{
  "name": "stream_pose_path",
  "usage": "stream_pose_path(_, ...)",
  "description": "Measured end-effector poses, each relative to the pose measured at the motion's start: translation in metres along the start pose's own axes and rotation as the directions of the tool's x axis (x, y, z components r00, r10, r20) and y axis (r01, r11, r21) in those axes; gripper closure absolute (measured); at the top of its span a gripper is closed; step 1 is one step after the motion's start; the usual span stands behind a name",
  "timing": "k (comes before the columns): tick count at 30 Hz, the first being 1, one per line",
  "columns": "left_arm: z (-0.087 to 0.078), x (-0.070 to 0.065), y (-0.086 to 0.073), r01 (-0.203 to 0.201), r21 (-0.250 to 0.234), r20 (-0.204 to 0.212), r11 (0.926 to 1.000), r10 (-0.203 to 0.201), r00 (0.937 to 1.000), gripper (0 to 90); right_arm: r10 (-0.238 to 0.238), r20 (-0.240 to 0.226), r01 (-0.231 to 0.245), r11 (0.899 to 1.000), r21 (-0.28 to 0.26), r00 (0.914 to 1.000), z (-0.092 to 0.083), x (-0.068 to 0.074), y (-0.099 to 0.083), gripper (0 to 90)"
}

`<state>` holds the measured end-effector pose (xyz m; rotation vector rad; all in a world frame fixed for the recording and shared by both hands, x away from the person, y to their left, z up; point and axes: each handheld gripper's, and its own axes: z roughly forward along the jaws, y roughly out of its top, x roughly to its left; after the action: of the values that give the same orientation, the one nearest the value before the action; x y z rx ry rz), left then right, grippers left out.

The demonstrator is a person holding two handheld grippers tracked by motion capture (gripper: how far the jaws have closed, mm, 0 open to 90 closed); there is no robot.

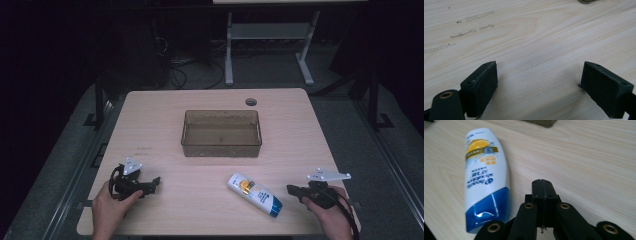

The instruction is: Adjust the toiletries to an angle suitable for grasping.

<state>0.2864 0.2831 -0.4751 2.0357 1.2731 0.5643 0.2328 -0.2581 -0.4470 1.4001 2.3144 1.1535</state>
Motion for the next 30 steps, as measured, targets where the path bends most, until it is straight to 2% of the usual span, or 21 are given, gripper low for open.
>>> stream_pose_path(4, 0.000, 0.000, 0.000, 0.000, 0.000, 0.000, 1.0000, 0.000, 1.0000, 12.8, -0.004, -0.032, 0.004, 1.000, -0.009, 0.9995, -0.002, 0.004, 0.001, 90.0)
stream_pose_path(9, 0.000, 0.000, 0.000, 0.001, 0.000, 0.000, 1.0000, -0.001, 1.0000, 12.8, -0.019, -0.051, 0.018, 1.000, -0.008, 0.9985, -0.003, 0.009, 0.002, 90.0)
stream_pose_path(14, 0.000, 0.000, 0.000, 0.001, 0.000, 0.000, 1.0000, -0.001, 1.0000, 12.8, -0.049, -0.089, 0.048, 0.999, -0.014, 0.9948, -0.002, 0.017, 0.003, 90.0)
stream_pose_path(24, 0.000, 0.000, 0.000, 0.001, 0.000, 0.000, 1.0000, -0.001, 1.0000, 12.8, -0.070, -0.151, 0.068, 0.998, -0.017, 0.9860, 0.001, 0.032, 0.004, 90.0)
stream_pose_path(30, 0.000, 0.000, 0.000, 0.001, 0.000, 0.000, 1.0000, -0.001, 1.0000, 12.8, -0.089, -0.173, 0.087, 0.996, -0.017, 0.9809, 0.003, 0.041, 0.004, 90.0)
